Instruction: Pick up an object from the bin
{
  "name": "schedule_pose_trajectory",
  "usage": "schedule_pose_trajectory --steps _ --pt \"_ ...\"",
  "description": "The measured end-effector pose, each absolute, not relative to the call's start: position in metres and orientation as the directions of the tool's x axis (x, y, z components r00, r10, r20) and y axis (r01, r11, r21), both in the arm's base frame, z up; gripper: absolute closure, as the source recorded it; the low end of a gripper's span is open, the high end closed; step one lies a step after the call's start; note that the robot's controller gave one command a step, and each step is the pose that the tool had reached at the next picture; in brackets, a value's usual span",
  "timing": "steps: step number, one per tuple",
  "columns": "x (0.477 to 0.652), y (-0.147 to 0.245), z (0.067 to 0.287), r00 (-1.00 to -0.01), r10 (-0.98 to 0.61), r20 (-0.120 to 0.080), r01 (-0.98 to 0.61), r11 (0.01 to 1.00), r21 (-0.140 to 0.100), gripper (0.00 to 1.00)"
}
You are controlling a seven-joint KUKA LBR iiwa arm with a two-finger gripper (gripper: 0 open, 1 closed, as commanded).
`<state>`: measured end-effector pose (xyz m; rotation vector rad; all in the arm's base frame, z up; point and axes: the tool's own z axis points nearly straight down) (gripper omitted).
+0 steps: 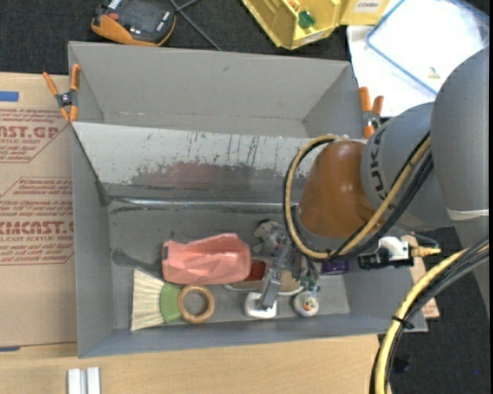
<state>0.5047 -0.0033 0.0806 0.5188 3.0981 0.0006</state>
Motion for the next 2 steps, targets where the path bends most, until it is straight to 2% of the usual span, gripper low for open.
schedule_pose_trajectory --steps 1,2 --pt "0.506 -0.006 0.073 -0.998 -0.054 -0.017 -0.054 0.999 0.001 1.00" --pt "0.505 -0.008 0.085 -0.969 -0.248 -0.018 -0.248 0.969 -0.002 1.00"
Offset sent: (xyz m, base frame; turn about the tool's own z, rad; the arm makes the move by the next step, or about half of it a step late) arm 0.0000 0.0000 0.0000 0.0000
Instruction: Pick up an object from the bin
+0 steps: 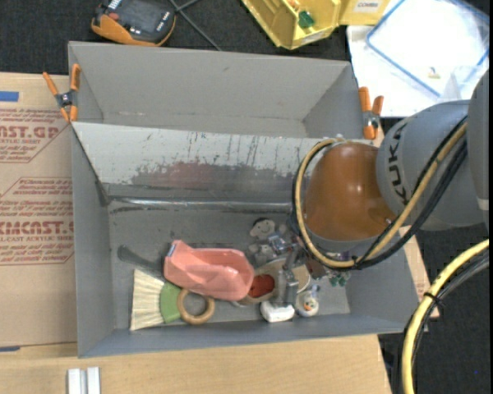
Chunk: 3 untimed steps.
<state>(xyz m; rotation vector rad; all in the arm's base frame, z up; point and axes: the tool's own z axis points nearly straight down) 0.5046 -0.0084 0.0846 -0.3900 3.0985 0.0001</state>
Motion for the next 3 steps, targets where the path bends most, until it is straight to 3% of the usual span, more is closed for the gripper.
schedule_pose_trajectory --steps 1,2,3 --pt "0.514 -0.008 0.114 -0.993 -0.119 -0.016 -0.119 0.993 0.000 1.00" --pt "0.506 -0.006 0.101 -0.971 -0.237 -0.018 -0.237 0.972 -0.002 1.00" --pt "0.520 -0.004 0.155 -0.989 -0.144 -0.019 -0.144 0.990 -0.001 1.00"
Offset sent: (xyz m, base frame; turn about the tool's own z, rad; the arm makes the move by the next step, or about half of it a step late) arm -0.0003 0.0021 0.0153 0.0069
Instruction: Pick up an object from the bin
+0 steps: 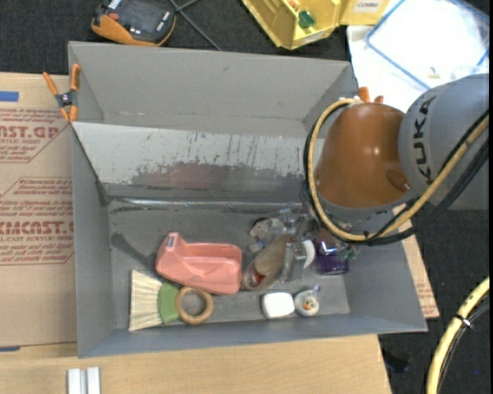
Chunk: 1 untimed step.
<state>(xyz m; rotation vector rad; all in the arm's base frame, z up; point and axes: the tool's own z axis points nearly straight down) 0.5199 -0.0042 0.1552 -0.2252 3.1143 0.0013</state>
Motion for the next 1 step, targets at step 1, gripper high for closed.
schedule_pose_trajectory --steps 1 --pt "0.5062 -0.0020 0.2458 -0.976 -0.219 -0.016 -0.219 0.976 0.000 1.00"
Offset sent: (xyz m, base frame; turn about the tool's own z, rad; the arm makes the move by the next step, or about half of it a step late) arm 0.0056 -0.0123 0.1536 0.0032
